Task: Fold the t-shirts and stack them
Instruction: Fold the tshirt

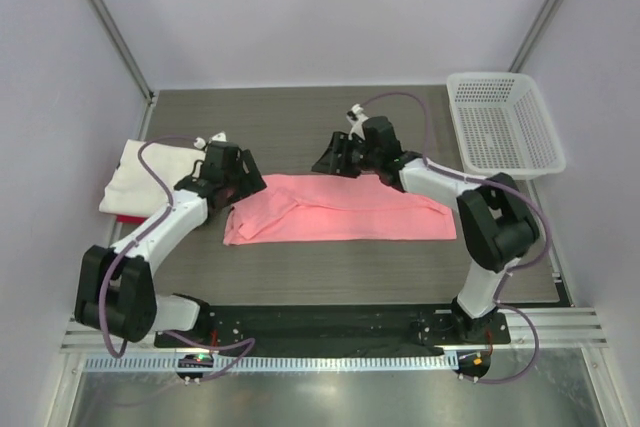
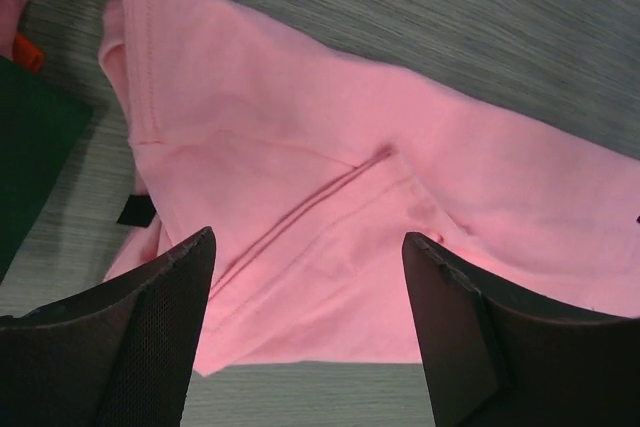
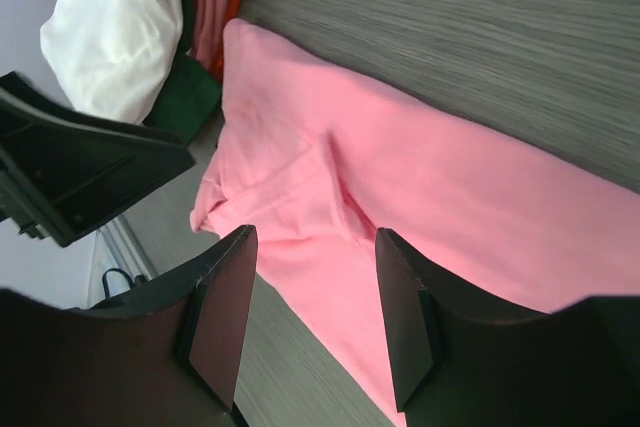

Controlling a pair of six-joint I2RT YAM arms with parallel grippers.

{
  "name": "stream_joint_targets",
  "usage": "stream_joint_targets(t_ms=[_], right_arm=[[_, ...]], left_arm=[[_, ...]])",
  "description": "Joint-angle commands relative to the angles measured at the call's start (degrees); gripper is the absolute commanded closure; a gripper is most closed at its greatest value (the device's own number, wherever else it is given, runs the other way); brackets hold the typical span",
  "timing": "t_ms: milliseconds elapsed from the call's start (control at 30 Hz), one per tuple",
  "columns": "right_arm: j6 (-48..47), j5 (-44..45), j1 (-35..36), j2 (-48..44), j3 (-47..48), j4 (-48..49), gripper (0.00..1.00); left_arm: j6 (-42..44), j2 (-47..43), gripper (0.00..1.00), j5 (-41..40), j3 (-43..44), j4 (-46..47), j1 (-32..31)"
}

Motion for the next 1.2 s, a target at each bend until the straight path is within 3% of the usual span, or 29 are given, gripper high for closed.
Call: stream_joint_targets(t_ms=[0,367,533,667,833,1067,1167], right_arm=[[-0.30,-6.35,2.37,5.77,7.38,3.41,0.44],[2.42,-13.03,6.59,23.88,18.02,6.83,0.45],[-0.22,-15.48,7.39,25.92,19.35,4.63,0.47],[0.57,-18.56,7.39,26.00,16.89,8.50,0.47],[0.40,-21.47,7.48,26.88,17.06,9.74,0.47],[-3.11,-21.30,8.27,29.86,20.66,3.94,0.47],[-4.43,-21.38,8.88,30.92,21.72,1.82,0.51]], left_arm=[[-1.99,4.47,0.24,3.24,4.22,-0.47,1.89],[-6.48,18.63,0.22,2.97,15.01,-4.59,3.03],[-8.77,27.07,0.23,0.86,21.53,-12.50,4.18],[-8.86,31.55,0.23,2.35,22.59,-12.60,4.53],[-8.15,33.58,0.23,0.07,23.21,-14.00,4.62],[-7.63,33.58,0.23,-0.90,23.21,-14.44,4.88],[-7.10,33.93,0.23,-0.90,23.56,-14.44,4.79]])
